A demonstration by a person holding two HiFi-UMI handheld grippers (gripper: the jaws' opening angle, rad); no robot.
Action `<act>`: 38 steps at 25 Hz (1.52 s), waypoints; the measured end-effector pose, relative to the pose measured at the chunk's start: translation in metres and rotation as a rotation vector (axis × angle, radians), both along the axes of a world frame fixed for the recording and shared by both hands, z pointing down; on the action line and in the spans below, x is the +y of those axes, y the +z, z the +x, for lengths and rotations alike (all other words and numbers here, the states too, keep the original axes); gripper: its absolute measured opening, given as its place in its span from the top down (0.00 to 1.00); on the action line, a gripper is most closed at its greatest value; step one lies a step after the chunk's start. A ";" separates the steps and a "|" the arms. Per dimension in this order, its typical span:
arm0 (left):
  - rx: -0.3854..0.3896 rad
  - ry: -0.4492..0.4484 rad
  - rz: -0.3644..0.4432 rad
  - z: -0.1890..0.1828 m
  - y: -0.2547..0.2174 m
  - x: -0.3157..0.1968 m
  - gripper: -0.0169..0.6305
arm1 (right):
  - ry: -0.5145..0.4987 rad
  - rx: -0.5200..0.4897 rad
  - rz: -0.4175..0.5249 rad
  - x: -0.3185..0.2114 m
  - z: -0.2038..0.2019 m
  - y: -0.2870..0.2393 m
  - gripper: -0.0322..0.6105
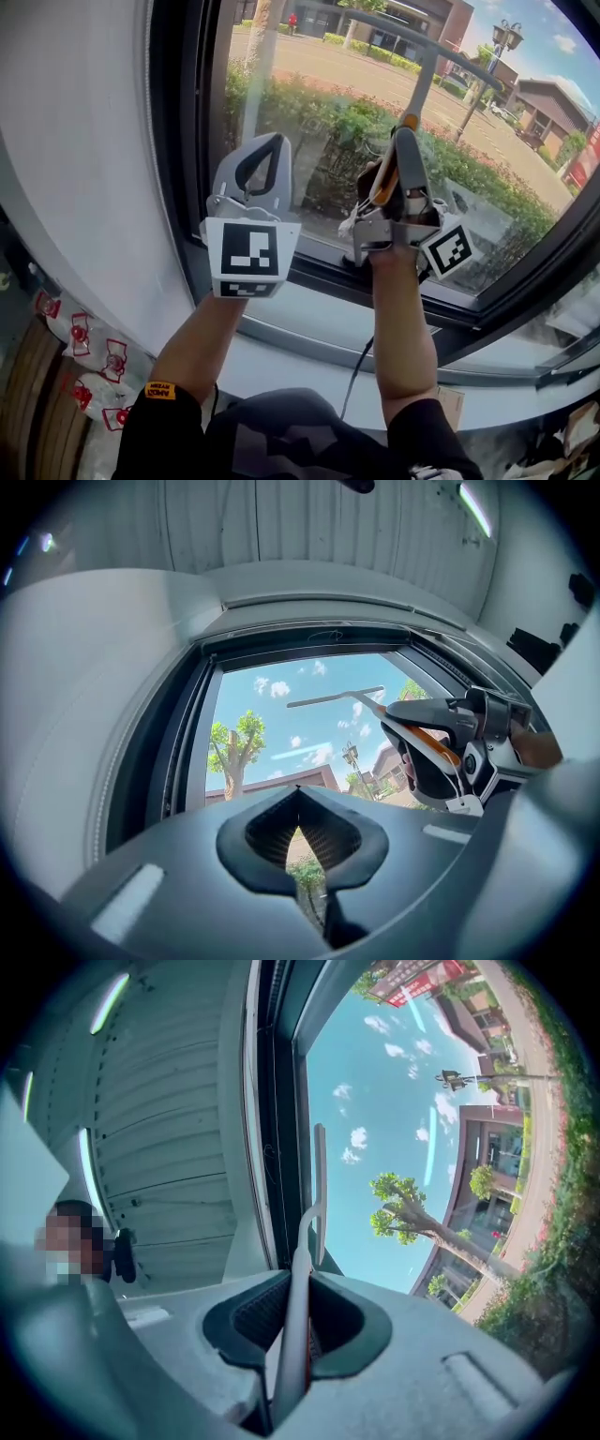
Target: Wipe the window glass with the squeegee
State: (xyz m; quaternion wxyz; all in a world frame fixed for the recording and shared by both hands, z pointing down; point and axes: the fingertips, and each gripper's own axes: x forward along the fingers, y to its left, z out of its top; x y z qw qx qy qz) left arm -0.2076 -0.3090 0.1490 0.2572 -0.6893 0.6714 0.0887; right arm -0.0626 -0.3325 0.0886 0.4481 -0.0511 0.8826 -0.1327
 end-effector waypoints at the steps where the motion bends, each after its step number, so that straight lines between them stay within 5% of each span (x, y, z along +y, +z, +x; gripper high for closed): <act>1: -0.001 0.000 0.001 0.001 -0.002 0.000 0.96 | -0.003 -0.001 -0.004 -0.001 0.000 -0.001 0.88; 13: 0.014 0.037 -0.064 0.001 0.036 0.003 0.96 | -0.036 0.005 -0.099 -0.003 -0.013 0.043 0.88; 29: 0.188 0.096 -0.424 0.020 0.226 -0.023 0.96 | -0.036 0.081 -0.433 0.028 -0.003 0.242 0.88; 38: 0.187 0.073 -0.452 0.028 0.244 -0.028 0.96 | -0.029 0.130 -0.443 0.026 0.001 0.265 0.88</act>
